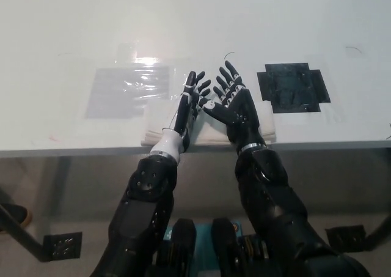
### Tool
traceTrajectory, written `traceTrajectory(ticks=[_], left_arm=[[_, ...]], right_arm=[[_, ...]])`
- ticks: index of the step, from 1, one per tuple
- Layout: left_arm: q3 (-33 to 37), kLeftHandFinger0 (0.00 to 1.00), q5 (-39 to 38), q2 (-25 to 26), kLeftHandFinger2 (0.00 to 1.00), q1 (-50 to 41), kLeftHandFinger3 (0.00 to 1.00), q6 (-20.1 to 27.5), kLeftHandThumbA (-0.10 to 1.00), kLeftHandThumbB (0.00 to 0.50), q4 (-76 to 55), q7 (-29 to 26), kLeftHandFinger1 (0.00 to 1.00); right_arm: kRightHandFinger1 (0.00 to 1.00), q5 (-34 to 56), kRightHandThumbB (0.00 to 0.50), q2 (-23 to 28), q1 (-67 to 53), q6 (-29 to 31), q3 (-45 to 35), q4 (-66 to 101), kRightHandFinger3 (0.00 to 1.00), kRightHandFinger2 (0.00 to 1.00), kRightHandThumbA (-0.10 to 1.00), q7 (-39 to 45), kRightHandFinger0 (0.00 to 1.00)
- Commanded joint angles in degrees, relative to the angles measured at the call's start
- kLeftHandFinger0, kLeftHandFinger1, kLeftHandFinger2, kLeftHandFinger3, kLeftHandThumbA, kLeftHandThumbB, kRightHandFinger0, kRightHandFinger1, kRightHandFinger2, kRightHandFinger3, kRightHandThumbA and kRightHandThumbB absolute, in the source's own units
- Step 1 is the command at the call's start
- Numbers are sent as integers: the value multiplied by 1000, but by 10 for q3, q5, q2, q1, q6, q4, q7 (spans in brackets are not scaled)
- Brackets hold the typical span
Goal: A stack of napkins is kept in the middle of the table close to the robot and the robot places both its hands sideways on the stack. Then it moves its hands away from each other while pressing down on the napkins to make them smooth
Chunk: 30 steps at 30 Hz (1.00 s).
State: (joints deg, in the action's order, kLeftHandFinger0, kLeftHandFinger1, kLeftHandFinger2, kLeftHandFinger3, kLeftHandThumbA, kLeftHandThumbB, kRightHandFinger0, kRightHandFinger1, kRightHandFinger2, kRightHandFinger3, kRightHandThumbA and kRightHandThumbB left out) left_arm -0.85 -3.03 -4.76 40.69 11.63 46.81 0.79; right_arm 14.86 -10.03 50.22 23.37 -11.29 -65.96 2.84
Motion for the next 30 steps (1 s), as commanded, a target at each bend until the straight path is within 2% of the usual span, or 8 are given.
traceTrajectory(ticks=[1, 7, 10, 12, 16, 22, 25, 30], left_arm=[[-15, 1000, -14, 18, 1000, 17, 1000, -5, 1000, 365, -7, 4, 1000], [-28, 1000, -24, 37, 1000, 26, 1000, -23, 1000, 360, -25, 12, 1000], [-32, 1000, -24, 50, 1000, 28, 1000, -36, 1000, 367, -35, 16, 1000], [-34, 1000, -28, 56, 1000, 30, 1000, -37, 1000, 341, -35, 19, 1000], [-37, 1000, -35, 64, 1000, 31, 1000, -36, 1000, 339, -37, 24, 1000], [-39, 1000, -30, 74, 1000, 37, 1000, -39, 1000, 362, -34, 13, 1000], [-41, 1000, -29, 80, 1000, 36, 1000, -43, 1000, 366, -33, 12, 1000], [-46, 1000, -34, 85, 1000, 34, 1000, -41, 1000, 351, -31, 15, 1000]], right_arm=[[1000, 16, 191, 10, 21, 9, -12, -6, 1000, 1000, 1000, 12, 1000], [1000, 25, 208, 20, 15, 5, -21, 8, 1000, 1000, 1000, 20, 1000], [1000, 17, 191, 29, 13, 11, -19, 10, 1000, 1000, 1000, 13, 1000], [1000, 21, 179, 36, 13, 12, -23, 6, 1000, 1000, 1000, 14, 1000], [1000, 25, 178, 44, 15, 10, -30, 2, 1000, 1000, 1000, 14, 1000], [1000, 34, 181, 58, 16, 10, -43, 0, 1000, 1000, 1000, 24, 1000], [1000, 38, 146, 64, 11, 4, -49, 9, 1000, 1000, 1000, 21, 1000], [1000, 44, 155, 70, 8, 5, -56, 10, 1000, 1000, 1000, 25, 1000]])
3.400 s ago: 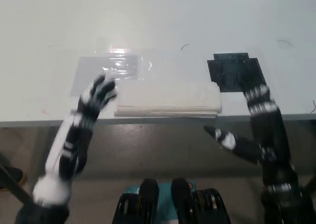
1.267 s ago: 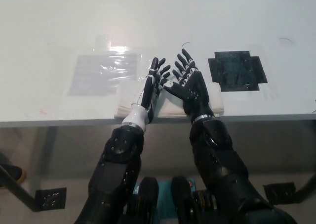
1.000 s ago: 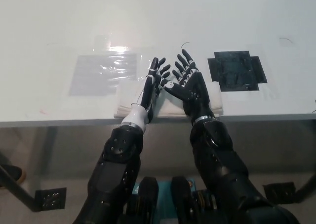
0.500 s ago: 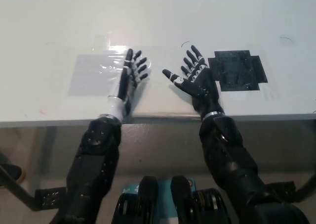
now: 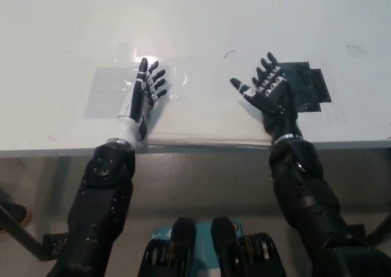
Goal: A stack of napkins is kept in the middle of the table close to the robot and the robot places both its hands sideways on the stack. Then it moves its hands away from each other while pressing down on the napkins to make them smooth
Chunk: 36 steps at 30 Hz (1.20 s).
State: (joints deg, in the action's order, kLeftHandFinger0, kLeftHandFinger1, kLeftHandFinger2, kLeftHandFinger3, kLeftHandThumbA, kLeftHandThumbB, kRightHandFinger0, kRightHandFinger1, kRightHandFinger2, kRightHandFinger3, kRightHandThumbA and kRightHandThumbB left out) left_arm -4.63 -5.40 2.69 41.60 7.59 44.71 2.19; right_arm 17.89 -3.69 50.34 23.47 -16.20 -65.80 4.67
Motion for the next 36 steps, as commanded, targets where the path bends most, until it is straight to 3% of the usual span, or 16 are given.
traceTrajectory(ticks=[1, 3, 9, 13, 15, 18, 21, 23, 27, 28, 30, 32, 35, 36], left_arm=[[-11, 1000, -11, 11, 1000, 24, 1000, 1, 1000, 348, -11, 0, 1000], [-14, 1000, -13, 12, 1000, 23, 1000, 6, 1000, 340, -11, 3, 1000], [-19, 1000, -15, 32, 1000, 24, 1000, 6, 1000, 341, -18, 16, 1000], [-20, 1000, -14, 50, 1000, 17, 1000, -8, 1000, 374, -50, 24, 1000], [-22, 1000, -18, 61, 1000, 15, 1000, -7, 1000, 343, -62, 32, 1000], [-31, 1000, -28, 70, 1000, 13, 1000, -2, 1000, 310, -83, 35, 1000], [-28, 1000, -29, 84, 1000, 4, 1000, -6, 1000, 356, -122, 47, 1000], [-28, 1000, -38, 91, 1000, -12, 1000, -26, 1000, 347, -184, 55, 1000], [-18, 1000, -40, 90, 1000, -60, 1000, -53, 1000, 256, -320, 61, 1000], [-15, 1000, -40, 91, 1000, -67, 1000, -56, 1000, 256, -336, 62, 1000], [-7, 1000, -38, 87, 1000, -103, 1000, -62, 1000, 266, -417, 62, 1000], [0, 1000, -34, 83, 1000, -123, 1000, -56, 1000, 265, -461, 62, 1000], [19, 1000, -32, 79, 1000, -186, 1000, -64, 1000, 275, -567, 67, 1000], [21, 1000, -32, 76, 1000, -199, 1000, -67, 1000, 288, -587, 64, 1000]], right_arm=[[1000, 13, 168, 9, 9, 8, -7, 3, 1000, 1000, 1000, 5, 1000], [1000, 13, 180, 11, 10, 11, -8, 1, 1000, 1000, 1000, 8, 1000], [1000, 5, 149, 20, 10, 15, -5, 27, 1000, 1000, 1000, -1, 1000], [1000, 3, 172, 24, -1, 11, 0, 70, 1000, 1000, 1000, 5, 1000], [1000, -5, 151, 26, -14, 7, 8, 112, 1000, 1000, 1000, 5, 1000], [1000, -11, 159, 27, -32, -7, 15, 172, 1000, 1000, 1000, 1, 1000], [1000, -16, 153, 25, -56, -18, 22, 247, 1000, 1000, 1000, -9, 1000], [1000, -24, 176, 26, -85, -58, 35, 347, 1000, 1000, 1000, -11, 1000], [1000, -26, 222, 19, -146, -129, 57, 551, 1000, 1000, 1000, -18, 1000], [1000, -28, 241, 19, -153, -136, 61, 575, 1000, 1000, 1000, -19, 1000], [1000, -25, 344, 12, -188, -166, 75, 686, 1000, 1000, 1000, -21, 1000], [1000, -31, 337, 11, -210, -177, 85, 742, 1000, 1000, 1000, -18, 1000], [1000, -79, 259, 7, -280, -157, 108, 839, 1000, 1000, 1000, -2, 1000], [1000, -87, 286, 6, -293, -154, 112, 854, 1000, 1000, 1000, 0, 1000]])
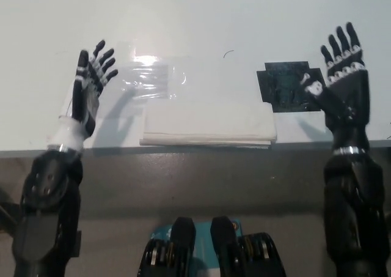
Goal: A stack of napkins is kept in the middle of the table close to the robot and the robot places both its hands sideways on the stack. Then it moves its hands away from each other while pressing down on the napkins to make them smooth
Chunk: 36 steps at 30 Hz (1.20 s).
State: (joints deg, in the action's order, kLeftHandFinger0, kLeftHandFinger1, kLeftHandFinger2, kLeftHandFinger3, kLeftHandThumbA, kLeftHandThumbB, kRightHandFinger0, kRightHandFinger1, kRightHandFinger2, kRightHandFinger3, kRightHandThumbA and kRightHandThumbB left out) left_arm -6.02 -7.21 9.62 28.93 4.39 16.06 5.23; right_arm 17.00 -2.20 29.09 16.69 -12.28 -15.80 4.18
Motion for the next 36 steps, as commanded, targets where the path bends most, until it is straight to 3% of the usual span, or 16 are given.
traceTrajectory(ticks=[1, 4, 7, 8, 10, 13, 15, 20, 21, 22, 23, 27, 31, 33, 36], left_arm=[[37, 1000, -14, 0, 1000, -93, 1000, -34, 1000, 295, -333, 28, 1000], [45, 1000, -15, -3, 1000, -151, 1000, -31, 1000, 335, -401, 27, 1000], [53, 1000, -3, 2, 1000, -205, 1000, 4, 1000, 359, -433, 32, 1000], [55, 1000, 7, 6, 1000, -237, 1000, 30, 1000, 362, -431, 36, 1000], [56, 1000, 30, 11, 1000, -272, 1000, 59, 1000, 312, -416, 35, 1000], [56, 1000, 47, 12, 1000, -302, 1000, 72, 1000, 311, -384, 28, 1000], [55, 1000, 50, 16, 1000, -319, 1000, 77, 1000, 316, -363, 27, 1000], [58, 1000, 70, 20, 1000, -331, 1000, 99, 1000, 288, -303, 19, 1000], [57, 1000, 70, 20, 1000, -327, 1000, 108, 1000, 287, -280, 17, 1000], [57, 1000, 70, 20, 1000, -326, 1000, 111, 1000, 237, -271, 16, 1000], [57, 1000, 67, 19, 1000, -321, 1000, 108, 1000, 271, -258, 16, 1000], [56, 1000, 60, 22, 1000, -306, 1000, 108, 1000, 258, -222, 19, 1000], [56, 1000, 30, 24, 1000, -294, 1000, 77, 1000, 250, -199, 33, 1000], [54, 1000, 15, 24, 1000, -289, 1000, 61, 1000, 209, -195, 39, 1000], [53, 1000, 16, 27, 1000, -286, 1000, 60, 1000, 231, -200, 40, 1000]], right_arm=[[1000, -90, 296, -9, -101, -79, 79, 376, 1000, 1000, 1000, 10, 1000], [1000, -91, 303, -9, -150, -66, 97, 416, 1000, 1000, 1000, 24, 1000], [1000, -85, 265, -7, -194, -69, 111, 438, 1000, 1000, 1000, 29, 1000], [1000, -88, 227, -3, -218, -49, 116, 427, 1000, 1000, 1000, 37, 1000], [1000, -130, 235, 6, -238, -3, 114, 391, 1000, 1000, 1000, 40, 1000], [1000, -141, 235, 15, -260, 10, 116, 352, 1000, 1000, 1000, 34, 1000], [1000, -152, 262, 21, -267, 16, 121, 319, 1000, 1000, 1000, 27, 1000], [1000, -161, 251, 32, -276, 30, 123, 239, 1000, 1000, 1000, 8, 1000], [1000, -159, 217, 32, -274, 40, 123, 214, 1000, 1000, 1000, 6, 1000], [1000, -158, 156, 32, -273, 46, 123, 203, 1000, 1000, 1000, 6, 1000], [1000, -153, 182, 32, -269, 55, 123, 183, 1000, 1000, 1000, 7, 1000], [1000, -131, 178, 32, -262, 59, 121, 145, 1000, 1000, 1000, 13, 1000], [1000, -125, 175, 31, -258, 47, 117, 124, 1000, 1000, 1000, 11, 1000], [1000, -118, 169, 29, -255, 28, 116, 125, 1000, 1000, 1000, 11, 1000], [1000, -119, 165, 30, -248, 31, 116, 117, 1000, 1000, 1000, 11, 1000]])
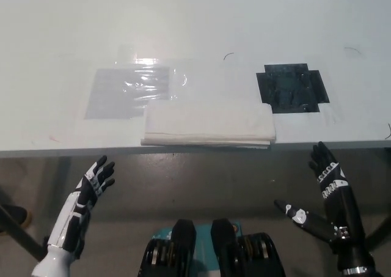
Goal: A stack of napkins is kept in the middle of the table close to the robot and the robot places both its hands sideways on the stack. Then it moves its hands away from each other while pressing down on the napkins to make them smooth
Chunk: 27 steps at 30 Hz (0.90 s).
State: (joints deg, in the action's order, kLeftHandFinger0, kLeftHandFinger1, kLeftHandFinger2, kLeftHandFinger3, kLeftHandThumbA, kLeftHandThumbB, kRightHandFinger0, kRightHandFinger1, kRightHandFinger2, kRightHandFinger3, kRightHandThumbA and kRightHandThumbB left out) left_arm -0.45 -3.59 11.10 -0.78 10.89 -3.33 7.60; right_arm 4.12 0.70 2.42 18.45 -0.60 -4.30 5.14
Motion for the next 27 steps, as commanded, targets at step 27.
traceTrajectory(ticks=[27], left_arm=[[0, 1000, -18, 8, 1000, 7, 1000, -3, 1000, 258, -11, 21, 1000]], right_arm=[[1000, 0, 95, 4, -9, 8, 5, 25, 1000, 1000, 1000, 2, 1000]])
